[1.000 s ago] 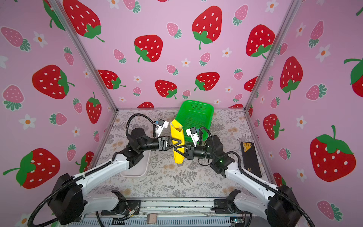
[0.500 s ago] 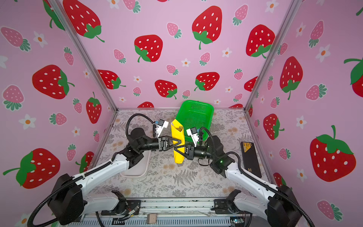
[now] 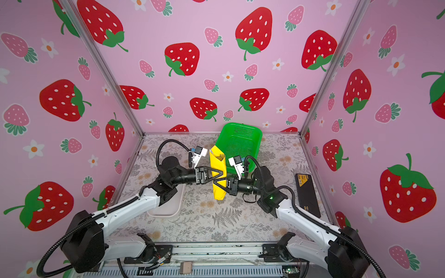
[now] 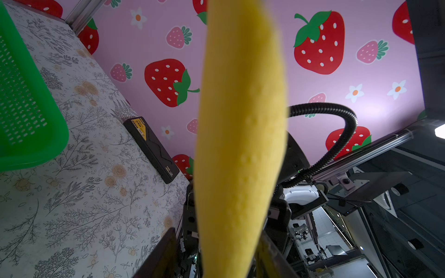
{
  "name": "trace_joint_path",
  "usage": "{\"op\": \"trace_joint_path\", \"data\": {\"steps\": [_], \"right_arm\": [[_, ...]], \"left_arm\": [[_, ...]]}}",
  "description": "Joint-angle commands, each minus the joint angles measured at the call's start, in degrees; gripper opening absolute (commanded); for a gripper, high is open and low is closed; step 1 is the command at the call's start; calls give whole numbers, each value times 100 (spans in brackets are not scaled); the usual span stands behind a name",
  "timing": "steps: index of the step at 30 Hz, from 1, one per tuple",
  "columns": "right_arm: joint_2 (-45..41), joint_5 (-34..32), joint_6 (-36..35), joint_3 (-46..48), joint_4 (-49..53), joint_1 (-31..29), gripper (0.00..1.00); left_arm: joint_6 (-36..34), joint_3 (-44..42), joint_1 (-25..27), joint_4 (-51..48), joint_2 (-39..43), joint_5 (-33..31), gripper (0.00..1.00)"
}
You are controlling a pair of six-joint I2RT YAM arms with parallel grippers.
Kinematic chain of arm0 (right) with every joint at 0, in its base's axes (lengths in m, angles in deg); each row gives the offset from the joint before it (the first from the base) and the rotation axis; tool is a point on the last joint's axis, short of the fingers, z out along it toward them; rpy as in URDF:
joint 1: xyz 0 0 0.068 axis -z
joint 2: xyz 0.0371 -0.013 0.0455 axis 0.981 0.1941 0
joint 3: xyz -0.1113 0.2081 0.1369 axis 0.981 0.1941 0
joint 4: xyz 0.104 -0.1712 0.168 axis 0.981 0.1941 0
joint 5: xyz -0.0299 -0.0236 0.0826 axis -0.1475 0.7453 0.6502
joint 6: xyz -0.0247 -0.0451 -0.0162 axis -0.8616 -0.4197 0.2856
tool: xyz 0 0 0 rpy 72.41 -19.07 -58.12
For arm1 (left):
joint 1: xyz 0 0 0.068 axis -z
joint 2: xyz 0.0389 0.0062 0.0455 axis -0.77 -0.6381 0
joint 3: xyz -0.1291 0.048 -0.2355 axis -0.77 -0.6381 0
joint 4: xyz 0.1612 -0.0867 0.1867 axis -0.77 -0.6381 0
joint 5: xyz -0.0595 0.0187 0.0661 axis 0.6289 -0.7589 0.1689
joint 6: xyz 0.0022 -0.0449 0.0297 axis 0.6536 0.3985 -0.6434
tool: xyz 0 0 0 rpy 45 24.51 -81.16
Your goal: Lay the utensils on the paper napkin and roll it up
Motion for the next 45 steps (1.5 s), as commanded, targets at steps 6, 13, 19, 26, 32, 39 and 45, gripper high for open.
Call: {"op": "trace_joint_path", "data": {"steps": [6,13,19,26,32,39,45], "right_arm": [[11,47,46,-50,-401,17,13],[-5,43,55,-2,-409,13,13],[-10,47,47,25,-401,18,14],[-49,35,41,73,-393,16,17],[-154,7,20,103,-315,26,25],[-269,332,-3,345,-161,39,44],[-496,482,-231,497,152,33,51]], "left_arm": [[87,16,13,330,34,112,38],[83,-3,13,386,61,80,26],[98,-3,13,419,73,40,19],[78,11,13,477,83,27,14],[103,14,15,554,113,23,12],[91,113,10,499,197,-18,12],[103,144,4,494,197,-17,12]]}}
